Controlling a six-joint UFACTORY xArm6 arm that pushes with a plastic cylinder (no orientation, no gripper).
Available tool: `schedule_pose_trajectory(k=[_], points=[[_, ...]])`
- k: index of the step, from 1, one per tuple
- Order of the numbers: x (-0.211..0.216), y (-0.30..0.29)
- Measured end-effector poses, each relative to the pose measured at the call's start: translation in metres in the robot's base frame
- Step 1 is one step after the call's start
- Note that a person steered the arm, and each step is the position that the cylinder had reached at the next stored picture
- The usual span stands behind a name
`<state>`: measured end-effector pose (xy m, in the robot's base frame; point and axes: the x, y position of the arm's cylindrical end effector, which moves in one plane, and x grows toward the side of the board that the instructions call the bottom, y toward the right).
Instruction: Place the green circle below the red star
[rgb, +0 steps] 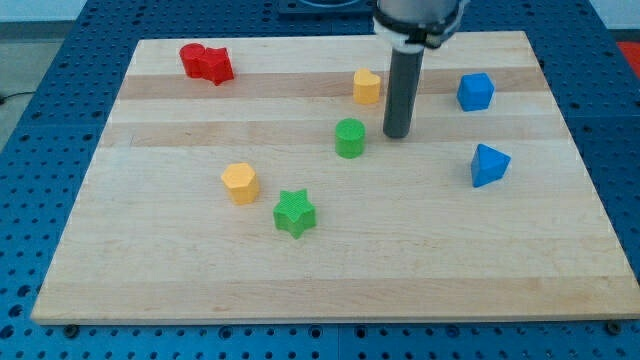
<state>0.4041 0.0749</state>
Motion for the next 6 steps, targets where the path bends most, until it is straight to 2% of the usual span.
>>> schedule_pose_trajectory(k=[1,2,3,5,6], points=[[-0.006,-0.052],[-0.002,-0.136],[0.017,-0.090],[0.015,-0.185],[0.018,-0.202]])
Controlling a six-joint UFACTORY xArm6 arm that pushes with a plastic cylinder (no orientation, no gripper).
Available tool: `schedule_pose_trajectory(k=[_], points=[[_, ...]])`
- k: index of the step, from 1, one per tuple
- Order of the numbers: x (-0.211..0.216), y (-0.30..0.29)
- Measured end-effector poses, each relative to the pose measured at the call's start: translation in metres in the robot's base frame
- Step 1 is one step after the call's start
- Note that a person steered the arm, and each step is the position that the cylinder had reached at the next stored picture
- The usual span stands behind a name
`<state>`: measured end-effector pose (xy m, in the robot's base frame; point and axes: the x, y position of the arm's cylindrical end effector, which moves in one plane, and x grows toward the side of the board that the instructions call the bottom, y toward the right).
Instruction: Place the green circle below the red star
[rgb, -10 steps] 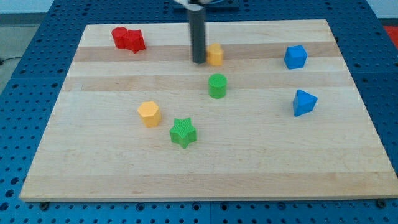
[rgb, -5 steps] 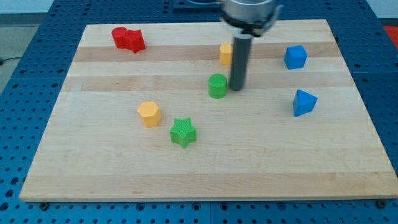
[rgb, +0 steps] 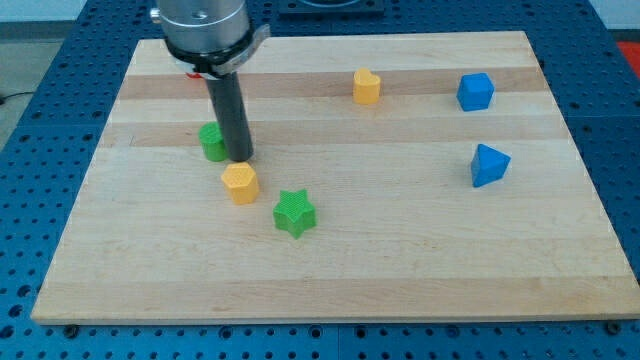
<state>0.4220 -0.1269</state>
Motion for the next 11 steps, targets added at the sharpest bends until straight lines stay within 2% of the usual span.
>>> schedule_pose_trajectory(k=[1,3,4,5,6,7,8,10,11], points=[[-0.001,-0.052],[-0.048,-0.052],[-0.053,-0.051],[-0.034,-0.063],[-0.036,-0.117],[-0.056,-0.104],[-0.055,-0.066],[-0.060,-0.040],[-0.079,-0.040]])
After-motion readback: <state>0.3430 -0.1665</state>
